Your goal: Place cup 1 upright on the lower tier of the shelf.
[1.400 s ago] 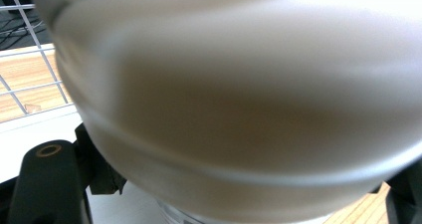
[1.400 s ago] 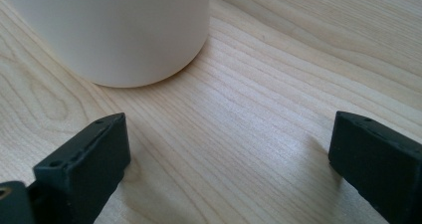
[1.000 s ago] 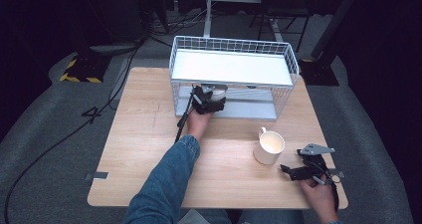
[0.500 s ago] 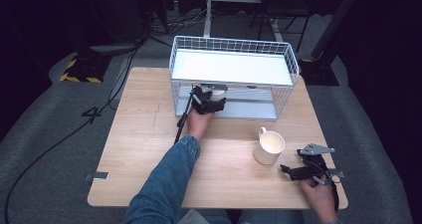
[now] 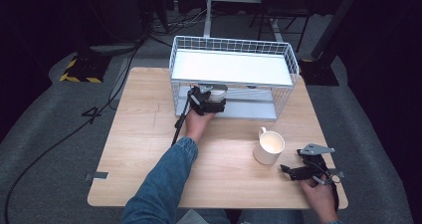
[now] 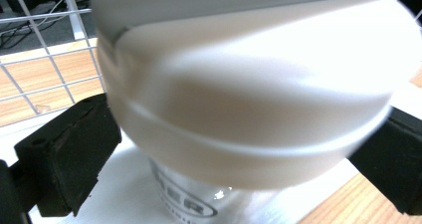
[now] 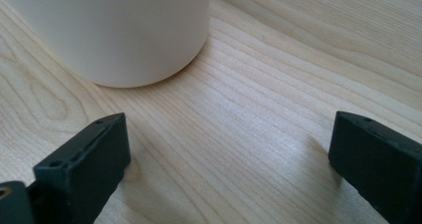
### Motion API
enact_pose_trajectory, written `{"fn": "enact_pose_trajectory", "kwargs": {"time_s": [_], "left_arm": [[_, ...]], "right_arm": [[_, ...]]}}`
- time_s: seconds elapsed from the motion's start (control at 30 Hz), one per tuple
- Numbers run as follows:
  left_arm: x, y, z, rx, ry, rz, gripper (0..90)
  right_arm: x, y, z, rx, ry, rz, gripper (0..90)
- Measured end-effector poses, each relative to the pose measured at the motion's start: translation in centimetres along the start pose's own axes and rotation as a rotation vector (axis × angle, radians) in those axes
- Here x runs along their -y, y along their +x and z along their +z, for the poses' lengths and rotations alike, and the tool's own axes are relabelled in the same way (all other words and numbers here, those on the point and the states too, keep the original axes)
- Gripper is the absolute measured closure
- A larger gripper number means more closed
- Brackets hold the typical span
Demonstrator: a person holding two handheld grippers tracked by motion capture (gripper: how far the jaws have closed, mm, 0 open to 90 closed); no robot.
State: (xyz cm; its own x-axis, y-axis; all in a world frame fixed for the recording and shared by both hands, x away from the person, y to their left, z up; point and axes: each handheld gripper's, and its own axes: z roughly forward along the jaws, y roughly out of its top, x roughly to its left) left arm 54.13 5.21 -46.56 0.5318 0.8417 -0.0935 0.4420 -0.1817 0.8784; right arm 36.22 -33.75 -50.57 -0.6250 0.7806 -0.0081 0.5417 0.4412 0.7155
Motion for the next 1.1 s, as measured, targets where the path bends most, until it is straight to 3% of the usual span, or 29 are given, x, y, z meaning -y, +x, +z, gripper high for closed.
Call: {"fn": "enact_pose_trajectory", "kwargs": {"time_s": [0.3,0.43,1.1], "left_arm": [[0.0,-0.2,-2.1,0.014,0.001,0.028,0.0],[0.3,-0.3,-2.8,0.025,0.011,-0.001,0.0],[1.4,-1.7,-8.1,0.069,-0.033,0.027,0.0]], "right_arm": [[0.0,0.0,0.0,-0.001,0.000,-0.001,2.8],[0.0,0.0,0.0,0.000,0.000,0.000,2.8],[0.0,0.0,0.0,0.001,0.001,-0.001,2.8]]}}
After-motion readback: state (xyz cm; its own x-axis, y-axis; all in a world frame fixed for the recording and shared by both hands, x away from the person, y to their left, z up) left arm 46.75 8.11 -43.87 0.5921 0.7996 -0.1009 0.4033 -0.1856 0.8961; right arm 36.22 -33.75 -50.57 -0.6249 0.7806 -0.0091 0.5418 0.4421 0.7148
